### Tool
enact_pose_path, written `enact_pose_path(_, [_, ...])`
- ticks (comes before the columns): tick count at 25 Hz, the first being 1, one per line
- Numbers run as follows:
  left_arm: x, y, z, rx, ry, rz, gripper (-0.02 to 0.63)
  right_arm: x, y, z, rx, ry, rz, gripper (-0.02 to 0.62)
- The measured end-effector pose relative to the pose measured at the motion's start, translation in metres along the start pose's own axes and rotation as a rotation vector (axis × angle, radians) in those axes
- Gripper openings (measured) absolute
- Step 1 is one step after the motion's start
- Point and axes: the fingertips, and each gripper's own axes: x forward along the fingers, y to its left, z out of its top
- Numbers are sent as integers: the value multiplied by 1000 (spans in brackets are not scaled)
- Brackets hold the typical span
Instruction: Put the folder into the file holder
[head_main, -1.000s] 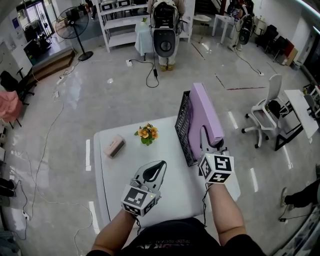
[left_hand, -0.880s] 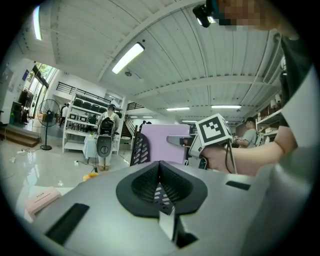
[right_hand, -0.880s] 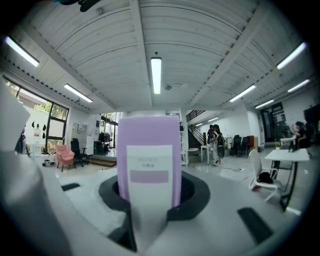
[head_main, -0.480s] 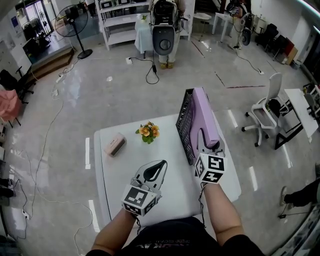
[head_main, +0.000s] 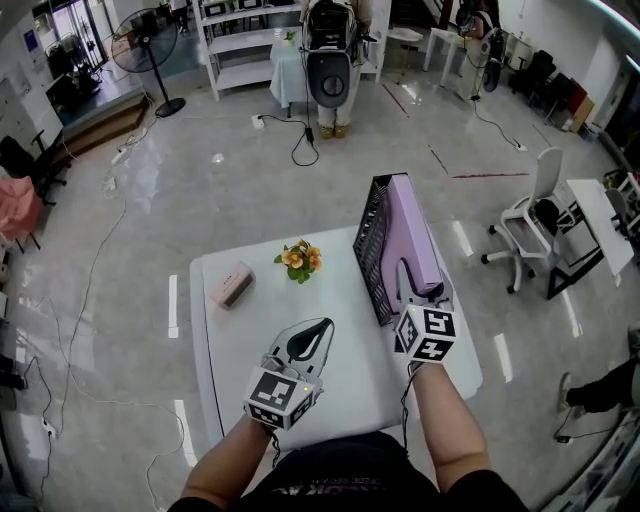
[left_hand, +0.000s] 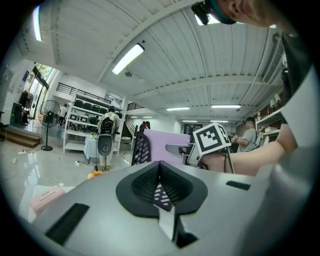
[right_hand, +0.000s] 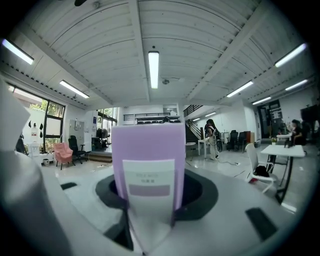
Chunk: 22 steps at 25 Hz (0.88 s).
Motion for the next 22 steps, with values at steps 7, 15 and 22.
enact_pose_path(7, [-14, -4, -3, 6, 10, -8, 25, -17, -2, 0, -5, 2, -13, 207])
enact_pose_path(15, [-31, -14, -6, 1, 8, -31, 26, -54, -1, -4, -14, -13, -40, 207])
enact_pose_path(22, [-47, -26, -9, 7, 1, -57, 26, -91, 2, -7, -6, -27, -58, 207])
